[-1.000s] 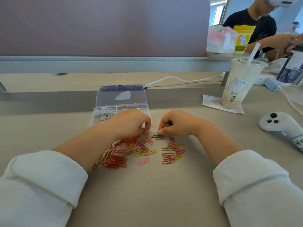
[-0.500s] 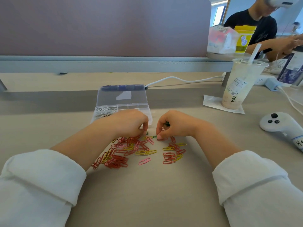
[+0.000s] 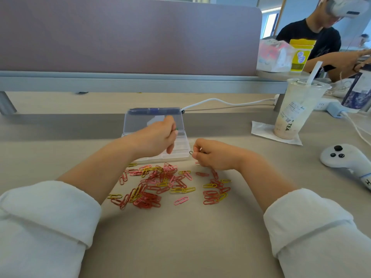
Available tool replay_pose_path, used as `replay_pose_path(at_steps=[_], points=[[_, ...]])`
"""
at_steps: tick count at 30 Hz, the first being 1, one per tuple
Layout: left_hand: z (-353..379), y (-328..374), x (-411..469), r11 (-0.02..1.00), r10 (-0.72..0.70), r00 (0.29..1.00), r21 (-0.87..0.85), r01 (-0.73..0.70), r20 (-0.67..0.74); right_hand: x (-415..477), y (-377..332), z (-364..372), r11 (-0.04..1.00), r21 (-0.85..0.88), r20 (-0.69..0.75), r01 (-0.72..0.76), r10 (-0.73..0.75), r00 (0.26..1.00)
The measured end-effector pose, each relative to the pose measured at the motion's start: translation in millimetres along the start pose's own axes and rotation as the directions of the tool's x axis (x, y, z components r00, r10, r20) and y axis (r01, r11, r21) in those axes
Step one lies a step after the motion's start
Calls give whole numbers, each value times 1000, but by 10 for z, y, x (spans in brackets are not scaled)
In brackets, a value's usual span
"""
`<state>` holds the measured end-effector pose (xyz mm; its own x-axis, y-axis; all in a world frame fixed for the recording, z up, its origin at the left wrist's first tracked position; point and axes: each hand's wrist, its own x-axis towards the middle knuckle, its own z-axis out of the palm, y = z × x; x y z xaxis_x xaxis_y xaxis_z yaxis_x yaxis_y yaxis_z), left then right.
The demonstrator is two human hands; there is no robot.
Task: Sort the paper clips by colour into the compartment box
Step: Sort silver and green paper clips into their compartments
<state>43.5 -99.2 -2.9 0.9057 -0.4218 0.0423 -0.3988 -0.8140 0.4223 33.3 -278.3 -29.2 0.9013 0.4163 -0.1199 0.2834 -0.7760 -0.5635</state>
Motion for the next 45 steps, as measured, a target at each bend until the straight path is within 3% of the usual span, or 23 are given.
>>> replay_pose_path(at_steps=[6,13,18,25,30,33,36,45], points=[[-232,-384,-170,990,-87,983,-125,67,-162,103,-150,6,991,126,-18,38,-36,999],[-221,-891,-438,988,-151,956,-1,156,-251,465,-570,57,983,-19,-76,182,-183,980],[-137,-1012,-470,990,-101,974,78,118,-201,736,-799,199,979,-56,-76,195,-199,977],[-117,-1095,-431,987,-95,967,102,122,-235,896,-854,307,979,-104,-35,177,-181,983],[-200,-1238,-578,997,-64,993,36,68,-102,986,-861,412,974,-149,-21,171,-176,984],[-207,-1286,-640,999,-21,996,-46,17,-85,1010,-960,420,977,119,-132,178,-162,978],[-196,-1300,-660,999,32,992,-30,-36,-120,1057,-1070,525,852,479,-175,210,-142,974],[-180,-1355,-649,974,222,945,96,-205,-239,1095,-1009,707,705,641,-271,304,-162,949]])
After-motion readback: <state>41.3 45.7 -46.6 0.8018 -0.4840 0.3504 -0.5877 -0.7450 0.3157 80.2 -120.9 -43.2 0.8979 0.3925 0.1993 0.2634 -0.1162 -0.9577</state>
